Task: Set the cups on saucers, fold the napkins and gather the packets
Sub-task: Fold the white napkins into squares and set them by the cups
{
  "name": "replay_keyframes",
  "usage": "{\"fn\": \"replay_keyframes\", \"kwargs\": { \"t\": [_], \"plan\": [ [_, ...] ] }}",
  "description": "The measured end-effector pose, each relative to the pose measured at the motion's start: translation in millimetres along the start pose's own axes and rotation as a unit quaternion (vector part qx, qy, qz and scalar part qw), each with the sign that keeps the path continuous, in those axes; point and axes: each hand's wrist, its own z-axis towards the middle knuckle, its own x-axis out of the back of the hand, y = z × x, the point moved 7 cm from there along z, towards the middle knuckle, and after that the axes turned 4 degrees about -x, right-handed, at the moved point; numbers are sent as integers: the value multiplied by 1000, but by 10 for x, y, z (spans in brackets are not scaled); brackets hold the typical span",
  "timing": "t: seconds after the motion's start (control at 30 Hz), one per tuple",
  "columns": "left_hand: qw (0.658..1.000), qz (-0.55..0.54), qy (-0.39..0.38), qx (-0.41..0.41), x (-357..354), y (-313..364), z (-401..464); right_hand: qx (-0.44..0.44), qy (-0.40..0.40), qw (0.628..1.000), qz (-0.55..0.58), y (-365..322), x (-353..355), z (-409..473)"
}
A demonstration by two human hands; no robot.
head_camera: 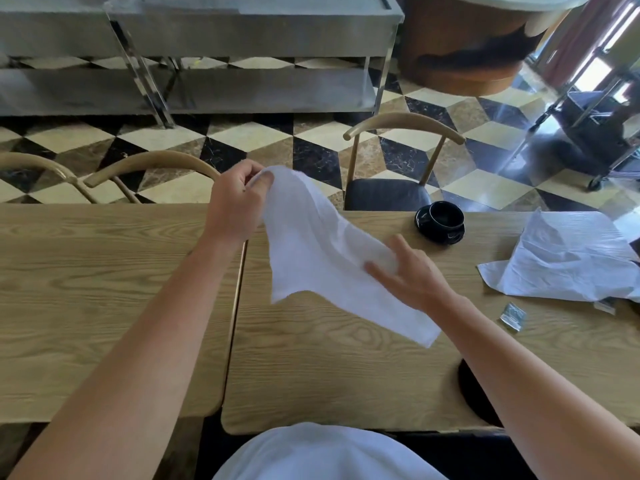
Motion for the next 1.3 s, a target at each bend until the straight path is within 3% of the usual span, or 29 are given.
{"fn": "replay_keyframes", "kwargs": {
  "t": [0.17, 0.3, 0.43, 0.6, 0.83, 1.07, 1.3],
  "plan": [
    [999, 13, 26, 21, 42, -161, -13, 61, -85, 978, -180, -100, -177, -45],
    [997, 33, 53, 40, 207, -380, -7, 37, -123, 985, -113, 4, -30, -87],
    [998, 38, 39, 34, 252, -508, -33, 43, -103, 988, -106, 75, 115, -106],
    [993, 115, 24, -27, 225, -455, 68, 33, -95, 976, -194, 209, 235, 130],
    [966, 246, -12, -78, 307, -329, 791, 46, 50, 975, -211, 39, 973, 914],
    [955, 263, 68, -122, 519, 69, 1249, 59, 205, 969, -125, -244, 1597, 1299],
    [955, 255, 56, -137, 470, -249, 932, 71, 201, 971, -113, -56, 1372, 1149]
  ]
}}
